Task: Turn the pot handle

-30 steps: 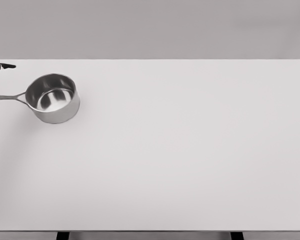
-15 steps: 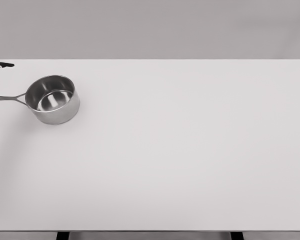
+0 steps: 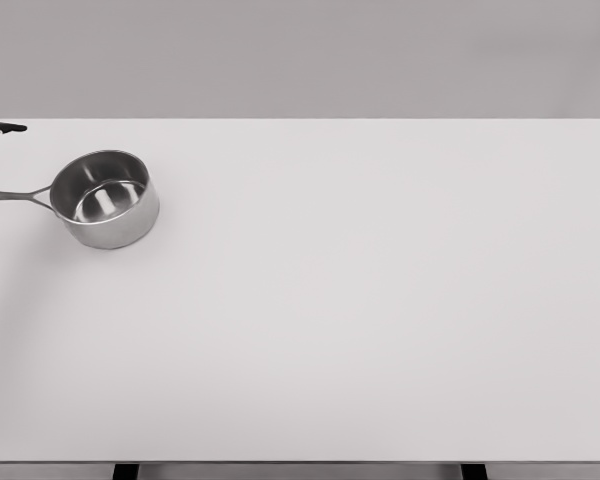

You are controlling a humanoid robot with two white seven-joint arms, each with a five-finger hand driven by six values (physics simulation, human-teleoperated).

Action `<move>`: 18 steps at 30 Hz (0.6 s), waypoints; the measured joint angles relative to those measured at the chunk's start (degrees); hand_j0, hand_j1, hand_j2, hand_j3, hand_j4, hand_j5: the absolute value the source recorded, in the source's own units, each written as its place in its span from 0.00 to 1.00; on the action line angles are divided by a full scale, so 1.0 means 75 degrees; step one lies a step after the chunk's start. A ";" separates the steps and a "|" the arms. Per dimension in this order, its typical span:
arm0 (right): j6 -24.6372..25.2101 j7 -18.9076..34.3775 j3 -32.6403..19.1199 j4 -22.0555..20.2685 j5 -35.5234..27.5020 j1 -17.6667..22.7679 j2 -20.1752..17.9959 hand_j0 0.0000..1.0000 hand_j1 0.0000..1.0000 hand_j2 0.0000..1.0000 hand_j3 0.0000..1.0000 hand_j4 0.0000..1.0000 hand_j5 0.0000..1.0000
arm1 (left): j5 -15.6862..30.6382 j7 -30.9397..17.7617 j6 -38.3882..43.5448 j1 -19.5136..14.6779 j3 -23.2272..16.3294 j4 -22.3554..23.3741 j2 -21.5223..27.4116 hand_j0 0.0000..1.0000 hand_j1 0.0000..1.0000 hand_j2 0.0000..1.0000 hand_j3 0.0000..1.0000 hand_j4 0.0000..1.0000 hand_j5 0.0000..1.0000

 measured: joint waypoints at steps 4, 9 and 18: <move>0.0000 0.0001 0.0000 0.0000 0.0000 0.0000 0.0000 1.00 1.00 1.00 1.00 1.00 1.00 | -0.0002 0.0000 -0.0001 0.0023 0.0043 0.0028 -0.0031 1.00 1.00 1.00 1.00 1.00 1.00; 0.0000 -0.0001 0.0000 0.0000 0.0000 0.0000 0.0000 1.00 1.00 1.00 1.00 1.00 1.00 | 0.0001 0.0000 0.0000 0.0047 0.0137 0.0093 -0.0064 1.00 1.00 1.00 1.00 1.00 1.00; 0.0000 0.0001 0.0000 0.0000 0.0000 0.0000 0.0000 1.00 1.00 1.00 1.00 1.00 1.00 | -0.0055 0.0000 0.0000 0.0082 0.0076 0.0496 -0.0173 1.00 1.00 1.00 1.00 1.00 1.00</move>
